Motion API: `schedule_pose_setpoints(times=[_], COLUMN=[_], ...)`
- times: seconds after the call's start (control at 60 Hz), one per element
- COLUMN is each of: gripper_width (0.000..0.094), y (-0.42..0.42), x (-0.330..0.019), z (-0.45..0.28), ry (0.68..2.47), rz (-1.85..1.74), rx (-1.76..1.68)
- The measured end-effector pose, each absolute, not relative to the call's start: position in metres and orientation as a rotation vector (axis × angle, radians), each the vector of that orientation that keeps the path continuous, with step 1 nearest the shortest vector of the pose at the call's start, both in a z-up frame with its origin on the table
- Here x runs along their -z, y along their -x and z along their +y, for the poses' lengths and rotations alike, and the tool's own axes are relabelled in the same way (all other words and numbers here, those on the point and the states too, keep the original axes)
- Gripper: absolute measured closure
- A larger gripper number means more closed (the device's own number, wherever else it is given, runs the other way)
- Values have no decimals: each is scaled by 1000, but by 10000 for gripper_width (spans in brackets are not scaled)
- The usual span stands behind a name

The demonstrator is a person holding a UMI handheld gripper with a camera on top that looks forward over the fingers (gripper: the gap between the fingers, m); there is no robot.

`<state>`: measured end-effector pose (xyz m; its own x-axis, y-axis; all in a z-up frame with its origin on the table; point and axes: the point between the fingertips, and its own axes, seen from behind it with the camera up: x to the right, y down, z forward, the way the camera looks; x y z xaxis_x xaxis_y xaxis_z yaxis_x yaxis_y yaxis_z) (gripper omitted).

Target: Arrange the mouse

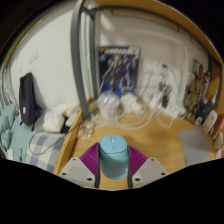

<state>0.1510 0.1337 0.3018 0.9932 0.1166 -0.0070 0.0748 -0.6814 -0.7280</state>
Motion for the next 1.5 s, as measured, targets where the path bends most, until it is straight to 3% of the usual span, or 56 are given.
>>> schedule_pose_setpoints(times=[0.117,0.233,0.3,0.433,0.45,0.617,0.8,1.017,1.267,1.333,1.383,1.5], gripper_width=[565,565,565,563,565,565,561,537,367,214,173,175], y=[-240,-360,-421,-550,-552,-643,-667,-659,-660,-658,-656,-654], x=[-420,-513,-530,-520,-496,-394,-280,-216,-215,-219,-229,-281], z=[192,231,234,249,240,236,220,217,213,211,207,191], ry=[2178,2072,2042,2077,2085,2235,2399,2487,2508,2518,2512,2472], rz=[-99,-74,-86,-63,-60,-76,-42,-35,21,-8,-19,5], rx=[7,113,169,206,211,204,99,11,24,30,42,90])
